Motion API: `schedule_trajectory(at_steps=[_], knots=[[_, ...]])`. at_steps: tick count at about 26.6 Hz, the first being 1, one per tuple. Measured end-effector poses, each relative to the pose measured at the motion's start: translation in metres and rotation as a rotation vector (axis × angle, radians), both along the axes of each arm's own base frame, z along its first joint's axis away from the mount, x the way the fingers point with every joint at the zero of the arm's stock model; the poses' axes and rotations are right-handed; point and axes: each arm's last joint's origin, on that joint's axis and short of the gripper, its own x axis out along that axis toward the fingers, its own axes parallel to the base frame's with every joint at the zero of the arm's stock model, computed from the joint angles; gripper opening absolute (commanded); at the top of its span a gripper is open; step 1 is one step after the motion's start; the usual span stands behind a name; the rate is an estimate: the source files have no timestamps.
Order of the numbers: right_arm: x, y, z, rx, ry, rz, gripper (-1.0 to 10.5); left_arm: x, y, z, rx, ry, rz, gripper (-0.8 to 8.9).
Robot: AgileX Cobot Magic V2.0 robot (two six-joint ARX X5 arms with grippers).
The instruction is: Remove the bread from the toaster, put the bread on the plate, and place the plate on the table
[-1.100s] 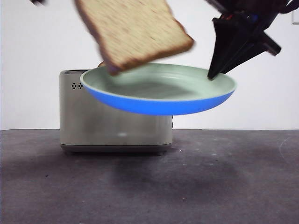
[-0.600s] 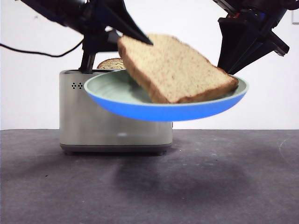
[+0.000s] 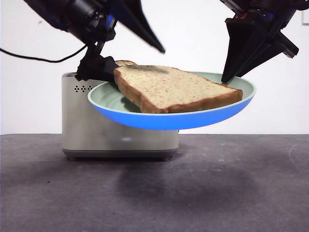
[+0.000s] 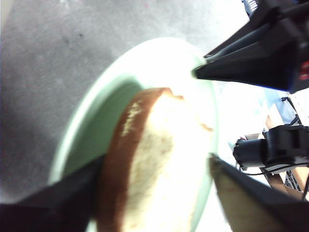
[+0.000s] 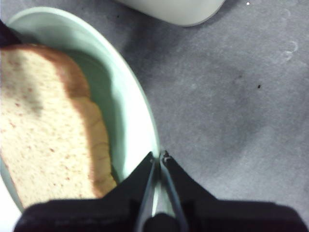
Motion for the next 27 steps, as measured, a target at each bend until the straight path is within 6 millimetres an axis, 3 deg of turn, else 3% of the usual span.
schedule_trajectory(at_steps=[3, 10, 15, 21, 27], knots=[[0.000, 0.000, 0.000, 0.001, -0.001, 0.000, -0.1, -0.003, 0.002, 0.033, -0.029, -0.057, 0.002, 5.32], [0.004, -0.007, 0.000, -0.001, -0.001, -0.030, -0.1, -0.036, 0.020, 0.147, -0.109, -0.293, -0.044, 5.32], [0.006, -0.012, -0.001, -0.003, -0.004, -0.041, -0.1, -0.071, 0.040, 0.192, -0.130, -0.450, -0.061, 5.30], [0.020, -0.008, -0.014, -0.006, 0.014, -0.041, -0.1, -0.133, 0.080, 0.226, -0.078, -0.664, 0.056, 5.30], [0.041, 0.003, -0.047, 0.008, 0.102, -0.017, -0.1, -0.169, 0.100, 0.233, -0.071, -0.712, 0.077, 5.30]])
